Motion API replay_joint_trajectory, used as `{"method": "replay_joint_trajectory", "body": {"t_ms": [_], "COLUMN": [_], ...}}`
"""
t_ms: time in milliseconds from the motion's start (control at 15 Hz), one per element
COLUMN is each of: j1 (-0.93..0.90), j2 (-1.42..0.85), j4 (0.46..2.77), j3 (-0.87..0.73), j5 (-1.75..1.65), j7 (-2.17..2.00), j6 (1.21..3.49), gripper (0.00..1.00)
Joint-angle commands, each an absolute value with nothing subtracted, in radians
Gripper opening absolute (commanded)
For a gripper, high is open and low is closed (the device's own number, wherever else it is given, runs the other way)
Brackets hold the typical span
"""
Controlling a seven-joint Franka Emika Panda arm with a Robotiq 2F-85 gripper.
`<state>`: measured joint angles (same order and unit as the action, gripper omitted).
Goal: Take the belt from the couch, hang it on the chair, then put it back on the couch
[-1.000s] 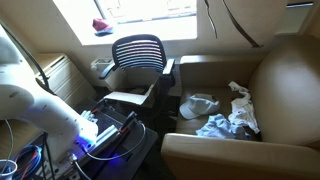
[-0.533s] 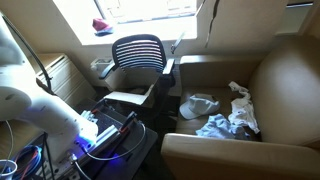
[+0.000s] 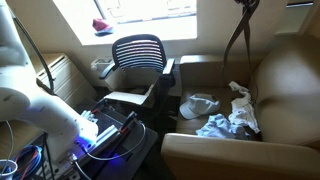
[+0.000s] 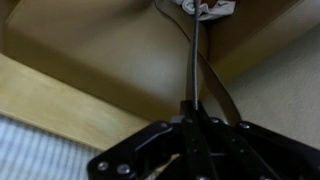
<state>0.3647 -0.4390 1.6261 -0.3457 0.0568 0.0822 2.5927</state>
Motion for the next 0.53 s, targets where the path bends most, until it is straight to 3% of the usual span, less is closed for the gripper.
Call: {"method": "replay_joint_trajectory", "body": {"t_ms": [0,200,467], "j1": [0.386,0.380,0.319], "j2": [-0.439,-0.453,-0.587], "j4": [1.622,1.619,1.607], "j3": [-0.319,-0.322,-0.461], "j5": [0.041,0.033,-0.207], "j7": [0.073,0.066,-0.125], "j6": [2.577,2.557,2.608], "gripper": [0.04,0.01,0.01]}}
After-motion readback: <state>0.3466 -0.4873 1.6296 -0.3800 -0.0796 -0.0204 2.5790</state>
